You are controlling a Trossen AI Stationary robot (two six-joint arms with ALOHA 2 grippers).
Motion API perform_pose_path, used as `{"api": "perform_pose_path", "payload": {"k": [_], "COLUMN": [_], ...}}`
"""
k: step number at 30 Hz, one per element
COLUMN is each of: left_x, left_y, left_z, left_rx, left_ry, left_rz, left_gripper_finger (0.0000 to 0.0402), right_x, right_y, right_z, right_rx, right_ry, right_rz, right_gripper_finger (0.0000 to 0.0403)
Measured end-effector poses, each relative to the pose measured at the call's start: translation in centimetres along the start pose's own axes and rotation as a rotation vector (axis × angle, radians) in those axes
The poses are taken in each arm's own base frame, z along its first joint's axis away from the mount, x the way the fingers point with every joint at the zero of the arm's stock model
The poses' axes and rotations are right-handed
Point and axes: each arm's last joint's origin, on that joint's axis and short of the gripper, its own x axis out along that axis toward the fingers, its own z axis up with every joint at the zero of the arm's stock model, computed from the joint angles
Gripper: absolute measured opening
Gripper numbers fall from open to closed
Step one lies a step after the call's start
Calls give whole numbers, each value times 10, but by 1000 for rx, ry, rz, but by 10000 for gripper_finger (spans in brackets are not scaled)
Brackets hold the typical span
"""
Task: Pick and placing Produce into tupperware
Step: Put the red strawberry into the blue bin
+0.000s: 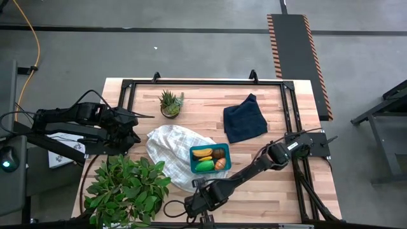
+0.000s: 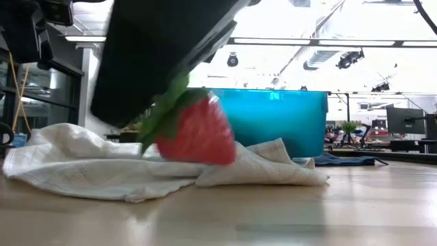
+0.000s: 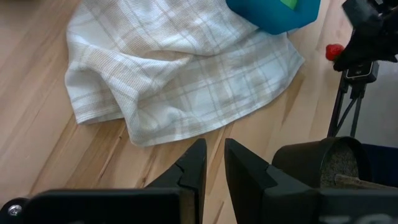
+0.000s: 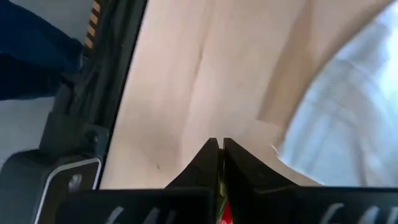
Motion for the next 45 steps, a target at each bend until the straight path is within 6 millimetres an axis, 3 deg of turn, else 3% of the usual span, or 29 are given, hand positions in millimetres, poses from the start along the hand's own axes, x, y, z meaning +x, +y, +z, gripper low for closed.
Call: {"api": "perform_pose_path", "payload": {"k": [15,21,29,35,45], "left_x": [0,0,0,0,0], "left_y": [0,0,0,0,0], "left_z": [0,0,0,0,0], "left_rx": [1,1,1,0,-1], "left_ry": [0,1,0,-1,0], "left_rz": [0,0,0,-1,-1], "left_gripper_finger": [46,46,46,46,46], "right_x": [-33,-58,-116,-172,-254], "right_y": [6,3,-4,-13,-27], "right_z": [0,-1,0,0,-16], "right_rx": [38,37,58,133,246], "right_ry": [53,68,29,-75,-201], "right_rz": [-109,-124,-129,-170,-207], "right_gripper_finger": [0,0,0,0,0]}}
